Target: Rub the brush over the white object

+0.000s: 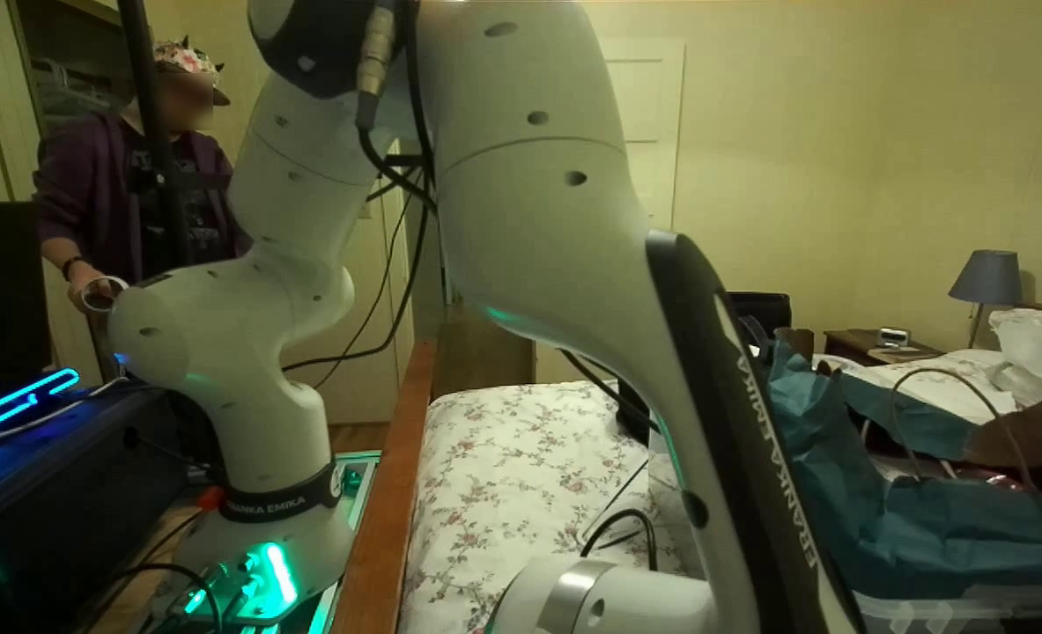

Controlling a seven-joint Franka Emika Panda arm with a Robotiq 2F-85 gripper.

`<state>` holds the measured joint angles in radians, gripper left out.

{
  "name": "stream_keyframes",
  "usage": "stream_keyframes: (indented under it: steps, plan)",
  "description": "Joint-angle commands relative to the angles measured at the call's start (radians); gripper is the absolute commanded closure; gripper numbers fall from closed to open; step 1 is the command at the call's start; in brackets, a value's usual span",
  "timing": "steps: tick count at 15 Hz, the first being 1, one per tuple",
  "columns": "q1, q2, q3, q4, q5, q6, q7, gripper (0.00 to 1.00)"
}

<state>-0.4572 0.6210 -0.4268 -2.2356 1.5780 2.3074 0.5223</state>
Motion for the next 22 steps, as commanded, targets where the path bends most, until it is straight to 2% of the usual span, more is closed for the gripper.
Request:
stream_keyframes:
  steps: [1,9,15,18,22]
  plan:
    - [-0.014,0.023,-0.01,0.026,0.057,0.066,0.027,0.87]
    - [-0.028,-0.012,-0.077,-0.034,-0.057,0.114,0.124,0.87]
    - [-0.012,-0.083,-0.12,-0.109,-0.213,0.113,0.143,0.87]
    - [-0.023,-0.142,-0.134,-0.151,-0.269,0.091,0.113,0.87]
    - [-0.043,-0.196,-0.126,-0.173,-0.275,0.019,0.046,0.87]
